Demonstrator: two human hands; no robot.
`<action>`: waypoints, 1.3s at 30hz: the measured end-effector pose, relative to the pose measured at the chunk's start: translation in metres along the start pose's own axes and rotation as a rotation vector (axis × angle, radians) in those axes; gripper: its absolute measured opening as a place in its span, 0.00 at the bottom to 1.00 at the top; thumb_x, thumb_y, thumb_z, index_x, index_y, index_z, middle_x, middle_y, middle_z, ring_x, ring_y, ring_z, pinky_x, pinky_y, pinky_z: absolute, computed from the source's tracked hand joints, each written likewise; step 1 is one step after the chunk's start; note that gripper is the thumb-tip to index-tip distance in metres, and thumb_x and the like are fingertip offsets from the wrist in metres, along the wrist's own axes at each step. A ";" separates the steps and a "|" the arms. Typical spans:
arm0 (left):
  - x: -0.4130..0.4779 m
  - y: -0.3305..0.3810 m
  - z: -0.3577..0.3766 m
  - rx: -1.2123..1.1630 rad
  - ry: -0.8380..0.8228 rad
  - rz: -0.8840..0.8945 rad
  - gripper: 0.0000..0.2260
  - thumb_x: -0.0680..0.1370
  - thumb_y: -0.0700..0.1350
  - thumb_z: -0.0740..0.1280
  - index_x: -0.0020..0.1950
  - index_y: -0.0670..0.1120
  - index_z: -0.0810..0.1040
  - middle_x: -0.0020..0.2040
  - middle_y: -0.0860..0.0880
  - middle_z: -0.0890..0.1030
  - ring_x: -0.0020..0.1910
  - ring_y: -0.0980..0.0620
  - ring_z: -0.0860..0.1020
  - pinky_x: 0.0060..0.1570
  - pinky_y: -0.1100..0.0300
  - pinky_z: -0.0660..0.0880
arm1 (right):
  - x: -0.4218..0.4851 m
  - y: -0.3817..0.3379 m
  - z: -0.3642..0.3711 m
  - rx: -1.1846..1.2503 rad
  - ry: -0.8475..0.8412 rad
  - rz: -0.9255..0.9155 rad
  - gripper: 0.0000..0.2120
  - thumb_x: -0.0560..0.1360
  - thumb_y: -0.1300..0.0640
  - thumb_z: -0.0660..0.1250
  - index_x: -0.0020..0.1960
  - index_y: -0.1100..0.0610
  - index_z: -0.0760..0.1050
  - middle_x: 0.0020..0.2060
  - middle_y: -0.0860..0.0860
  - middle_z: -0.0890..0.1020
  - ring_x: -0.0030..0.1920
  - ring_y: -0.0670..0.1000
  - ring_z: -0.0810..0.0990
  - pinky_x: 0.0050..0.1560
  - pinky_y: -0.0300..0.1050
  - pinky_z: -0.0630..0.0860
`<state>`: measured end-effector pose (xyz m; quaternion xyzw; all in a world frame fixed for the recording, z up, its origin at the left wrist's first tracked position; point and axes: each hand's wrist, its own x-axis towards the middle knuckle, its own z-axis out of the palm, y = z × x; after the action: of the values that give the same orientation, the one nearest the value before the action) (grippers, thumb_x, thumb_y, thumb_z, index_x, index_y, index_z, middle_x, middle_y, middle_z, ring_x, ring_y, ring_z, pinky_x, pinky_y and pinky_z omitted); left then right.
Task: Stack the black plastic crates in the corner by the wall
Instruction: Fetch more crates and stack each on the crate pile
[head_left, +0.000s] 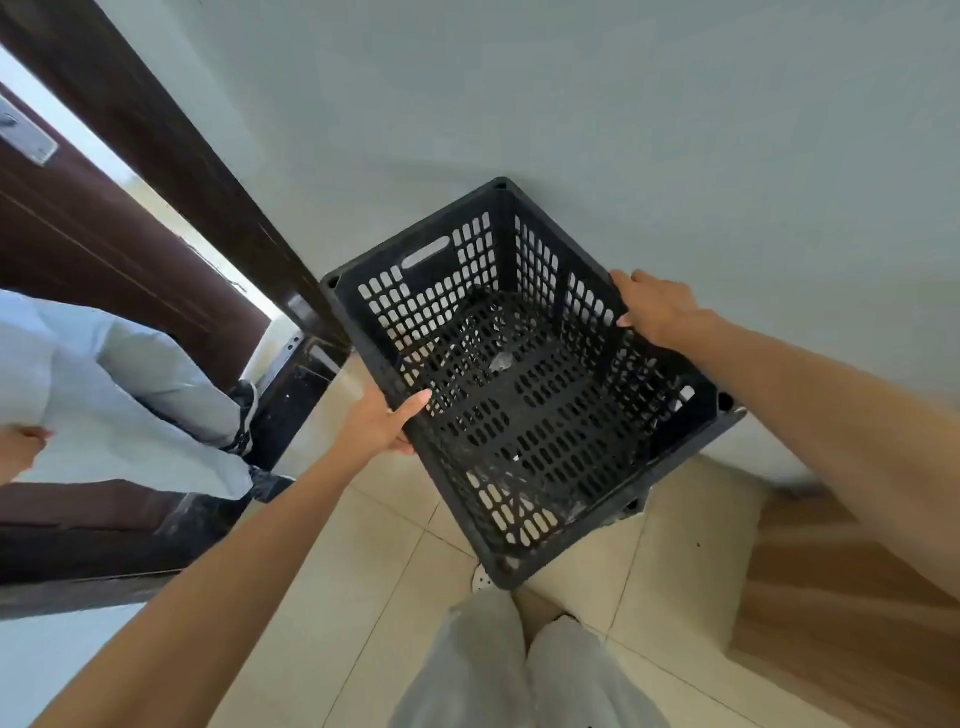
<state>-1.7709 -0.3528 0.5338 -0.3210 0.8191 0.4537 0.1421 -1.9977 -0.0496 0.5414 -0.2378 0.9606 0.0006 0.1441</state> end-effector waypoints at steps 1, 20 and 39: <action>-0.003 0.003 0.006 -0.038 -0.016 -0.029 0.36 0.72 0.61 0.69 0.73 0.43 0.61 0.49 0.39 0.84 0.34 0.45 0.85 0.32 0.57 0.82 | 0.007 0.004 -0.003 -0.010 0.005 -0.013 0.27 0.77 0.56 0.67 0.72 0.56 0.60 0.56 0.59 0.74 0.52 0.62 0.78 0.47 0.53 0.76; 0.047 0.049 -0.025 1.043 -0.465 0.688 0.24 0.69 0.72 0.61 0.49 0.54 0.77 0.48 0.56 0.77 0.48 0.55 0.74 0.51 0.54 0.73 | -0.081 -0.094 0.021 0.187 -0.138 -0.241 0.27 0.81 0.40 0.53 0.75 0.52 0.61 0.71 0.54 0.69 0.69 0.59 0.68 0.64 0.56 0.70; 0.071 0.024 -0.014 1.058 -0.553 1.122 0.29 0.68 0.76 0.57 0.39 0.49 0.69 0.39 0.53 0.75 0.38 0.52 0.75 0.35 0.56 0.69 | -0.177 -0.221 0.079 0.105 -0.119 0.111 0.31 0.77 0.68 0.57 0.77 0.52 0.53 0.68 0.50 0.74 0.52 0.59 0.81 0.39 0.51 0.73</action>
<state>-1.8391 -0.3837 0.5202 0.3698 0.8988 0.0737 0.2235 -1.7256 -0.1594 0.5300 -0.1758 0.9607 -0.0275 0.2129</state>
